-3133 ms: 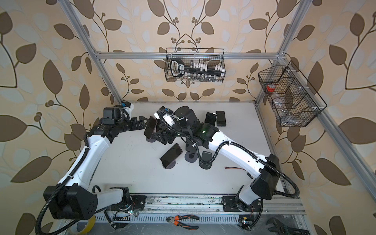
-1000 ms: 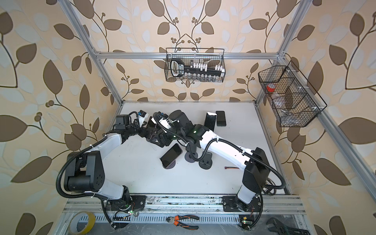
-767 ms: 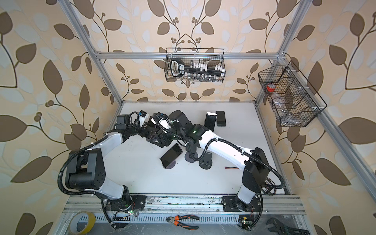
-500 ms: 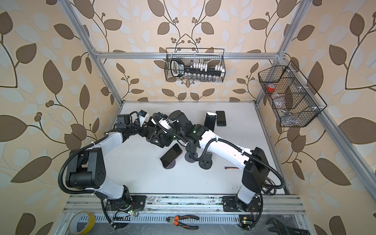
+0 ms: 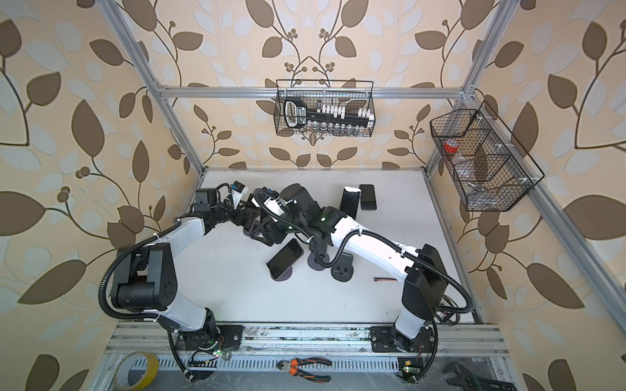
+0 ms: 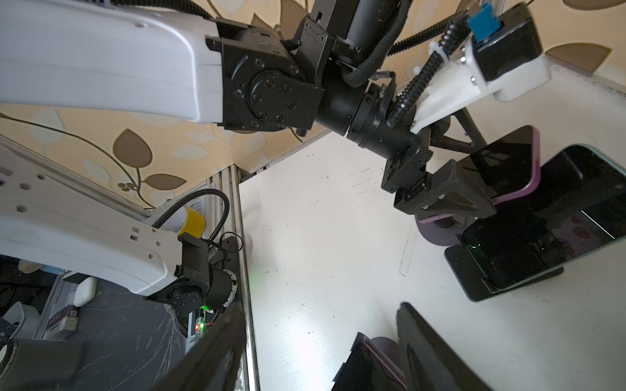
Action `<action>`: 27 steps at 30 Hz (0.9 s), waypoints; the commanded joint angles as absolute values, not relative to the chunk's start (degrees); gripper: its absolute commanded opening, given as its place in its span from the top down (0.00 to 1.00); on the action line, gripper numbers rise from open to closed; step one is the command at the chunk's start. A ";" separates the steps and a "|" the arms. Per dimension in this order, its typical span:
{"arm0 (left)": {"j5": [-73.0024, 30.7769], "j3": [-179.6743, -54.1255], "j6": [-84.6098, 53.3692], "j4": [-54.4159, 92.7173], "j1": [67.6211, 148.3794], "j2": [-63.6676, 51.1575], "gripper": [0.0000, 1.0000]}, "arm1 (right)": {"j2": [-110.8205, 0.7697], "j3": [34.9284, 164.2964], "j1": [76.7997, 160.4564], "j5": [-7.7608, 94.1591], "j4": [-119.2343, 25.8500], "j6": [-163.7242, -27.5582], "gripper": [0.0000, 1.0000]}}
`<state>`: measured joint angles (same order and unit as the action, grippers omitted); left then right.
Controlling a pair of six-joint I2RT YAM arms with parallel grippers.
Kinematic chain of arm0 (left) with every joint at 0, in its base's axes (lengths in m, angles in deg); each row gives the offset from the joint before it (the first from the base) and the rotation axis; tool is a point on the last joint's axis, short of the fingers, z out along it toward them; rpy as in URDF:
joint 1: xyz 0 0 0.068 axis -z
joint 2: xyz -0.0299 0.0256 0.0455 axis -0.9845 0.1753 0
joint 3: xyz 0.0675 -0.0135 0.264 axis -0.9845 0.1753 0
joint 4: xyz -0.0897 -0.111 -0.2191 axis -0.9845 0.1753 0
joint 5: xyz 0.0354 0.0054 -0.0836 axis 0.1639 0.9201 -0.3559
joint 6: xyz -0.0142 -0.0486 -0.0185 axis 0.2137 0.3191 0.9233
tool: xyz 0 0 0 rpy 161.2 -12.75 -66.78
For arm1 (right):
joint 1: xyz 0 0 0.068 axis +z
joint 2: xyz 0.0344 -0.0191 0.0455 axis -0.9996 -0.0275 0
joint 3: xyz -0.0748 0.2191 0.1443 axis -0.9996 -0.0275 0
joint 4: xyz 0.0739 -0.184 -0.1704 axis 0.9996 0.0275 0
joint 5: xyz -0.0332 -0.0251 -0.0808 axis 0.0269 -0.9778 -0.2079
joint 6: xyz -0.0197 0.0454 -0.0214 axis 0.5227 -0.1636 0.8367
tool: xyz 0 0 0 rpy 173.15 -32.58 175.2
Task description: Remove the phone from the phone stand
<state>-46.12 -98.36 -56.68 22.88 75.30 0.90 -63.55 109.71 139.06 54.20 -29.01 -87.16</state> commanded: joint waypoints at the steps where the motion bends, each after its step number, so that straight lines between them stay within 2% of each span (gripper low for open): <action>1: -47.88 -100.48 -56.79 22.46 74.72 1.50 0.16 | -64.59 112.25 139.37 54.89 -28.30 -86.18 0.29; 27: -48.35 -100.31 -58.78 23.59 74.78 1.60 0.26 | -65.64 113.07 139.36 55.25 -27.83 -86.08 0.29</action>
<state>-47.43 -99.19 -57.29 23.10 75.30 2.76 -64.53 111.22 139.06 54.38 -28.62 -86.97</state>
